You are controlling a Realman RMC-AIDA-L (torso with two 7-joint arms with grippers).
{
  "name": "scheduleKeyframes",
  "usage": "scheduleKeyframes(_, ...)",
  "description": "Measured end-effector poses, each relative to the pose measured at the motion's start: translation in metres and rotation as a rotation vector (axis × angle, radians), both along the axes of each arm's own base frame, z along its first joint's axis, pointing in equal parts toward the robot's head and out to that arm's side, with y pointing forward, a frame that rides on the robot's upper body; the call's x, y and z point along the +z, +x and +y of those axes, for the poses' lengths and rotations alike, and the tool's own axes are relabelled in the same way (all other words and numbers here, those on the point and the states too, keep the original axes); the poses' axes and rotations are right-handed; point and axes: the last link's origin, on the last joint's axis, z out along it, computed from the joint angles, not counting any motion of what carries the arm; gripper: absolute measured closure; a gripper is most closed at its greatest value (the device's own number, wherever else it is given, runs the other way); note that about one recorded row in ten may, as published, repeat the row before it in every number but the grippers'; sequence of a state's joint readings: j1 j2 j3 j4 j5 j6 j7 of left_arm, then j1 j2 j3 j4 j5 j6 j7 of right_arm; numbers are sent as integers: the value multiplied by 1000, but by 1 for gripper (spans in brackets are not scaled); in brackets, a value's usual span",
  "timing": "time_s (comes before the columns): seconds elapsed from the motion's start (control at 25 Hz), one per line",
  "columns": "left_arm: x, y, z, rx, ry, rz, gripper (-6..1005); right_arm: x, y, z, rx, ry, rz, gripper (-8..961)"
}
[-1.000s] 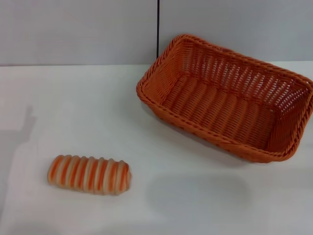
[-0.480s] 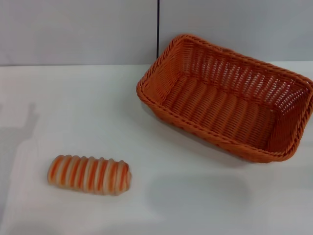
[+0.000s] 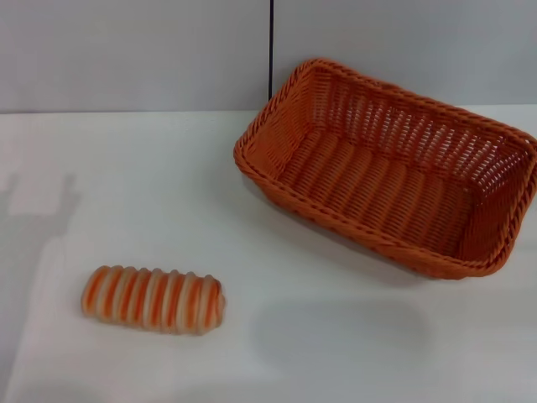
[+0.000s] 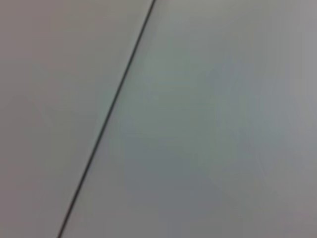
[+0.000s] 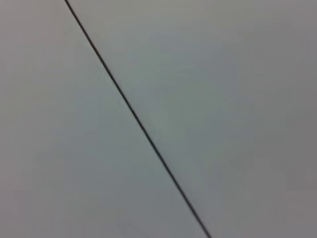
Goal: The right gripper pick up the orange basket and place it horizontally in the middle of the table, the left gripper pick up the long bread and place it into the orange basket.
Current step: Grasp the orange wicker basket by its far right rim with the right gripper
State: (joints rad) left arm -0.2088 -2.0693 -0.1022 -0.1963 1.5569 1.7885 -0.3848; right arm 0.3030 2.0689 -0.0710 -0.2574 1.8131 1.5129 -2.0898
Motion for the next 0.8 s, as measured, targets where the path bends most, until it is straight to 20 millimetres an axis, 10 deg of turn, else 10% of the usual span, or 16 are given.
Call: scheduleKeyframes(0.8, -2, 7, 1, -68, -39, 33, 139, 45, -86, 16, 537, -250, -155, 495)
